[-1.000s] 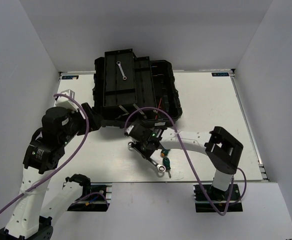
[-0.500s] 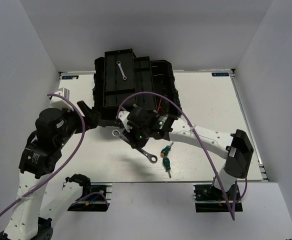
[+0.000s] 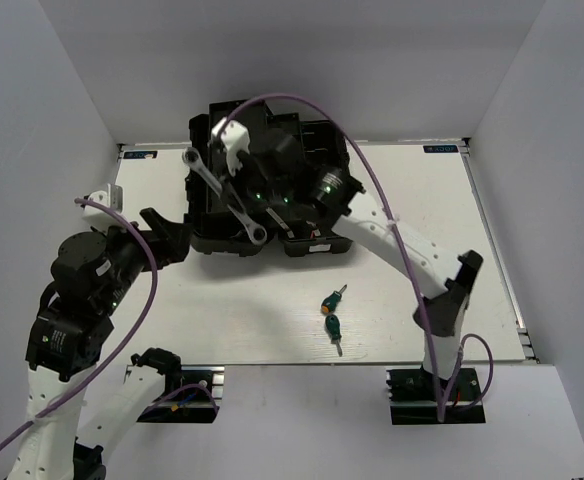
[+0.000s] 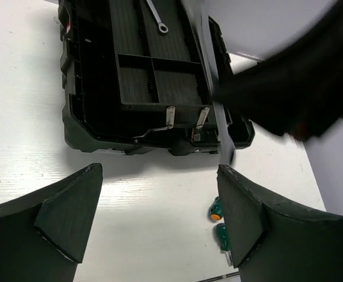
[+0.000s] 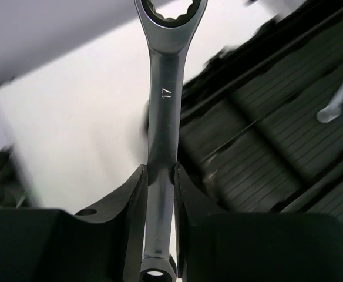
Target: Sort the tools into containers
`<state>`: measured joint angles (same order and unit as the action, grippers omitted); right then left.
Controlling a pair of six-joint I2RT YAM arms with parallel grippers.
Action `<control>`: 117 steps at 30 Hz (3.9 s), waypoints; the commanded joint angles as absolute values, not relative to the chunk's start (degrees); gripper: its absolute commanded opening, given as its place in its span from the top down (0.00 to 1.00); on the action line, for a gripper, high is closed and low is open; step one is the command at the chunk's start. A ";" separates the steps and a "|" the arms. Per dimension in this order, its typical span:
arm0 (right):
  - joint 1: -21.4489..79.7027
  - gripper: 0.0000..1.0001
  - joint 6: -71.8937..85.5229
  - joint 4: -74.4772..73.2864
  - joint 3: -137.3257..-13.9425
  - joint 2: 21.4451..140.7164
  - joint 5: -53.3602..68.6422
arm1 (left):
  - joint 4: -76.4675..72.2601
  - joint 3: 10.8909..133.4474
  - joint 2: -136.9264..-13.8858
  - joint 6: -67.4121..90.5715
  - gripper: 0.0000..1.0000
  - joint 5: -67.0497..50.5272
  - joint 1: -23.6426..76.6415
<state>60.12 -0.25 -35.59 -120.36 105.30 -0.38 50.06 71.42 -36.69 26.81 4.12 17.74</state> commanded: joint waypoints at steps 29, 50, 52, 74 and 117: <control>41.13 1.00 11.77 4.75 -136.23 126.38 -10.37 | 46.32 68.65 -42.10 28.30 0.11 5.45 17.49; 38.76 0.61 18.73 -2.99 -130.25 127.53 2.90 | 42.01 64.16 -42.36 28.92 0.11 -2.27 17.49; 38.58 0.59 17.76 -3.16 -130.34 127.27 3.43 | 41.40 63.54 -43.15 28.92 0.11 -4.12 17.49; 31.73 0.56 0.71 -34.89 -80.72 80.29 16.50 | 22.67 59.14 -63.88 23.13 0.67 -33.74 20.82; 39.37 0.33 49.13 -21.72 -48.26 88.24 -1.83 | 37.44 46.85 -44.38 24.35 0.17 -14.85 40.78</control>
<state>38.39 46.24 -26.61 -48.93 87.13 4.21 36.56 44.84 -44.21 24.47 -15.25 40.53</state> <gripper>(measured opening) 0.675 0.832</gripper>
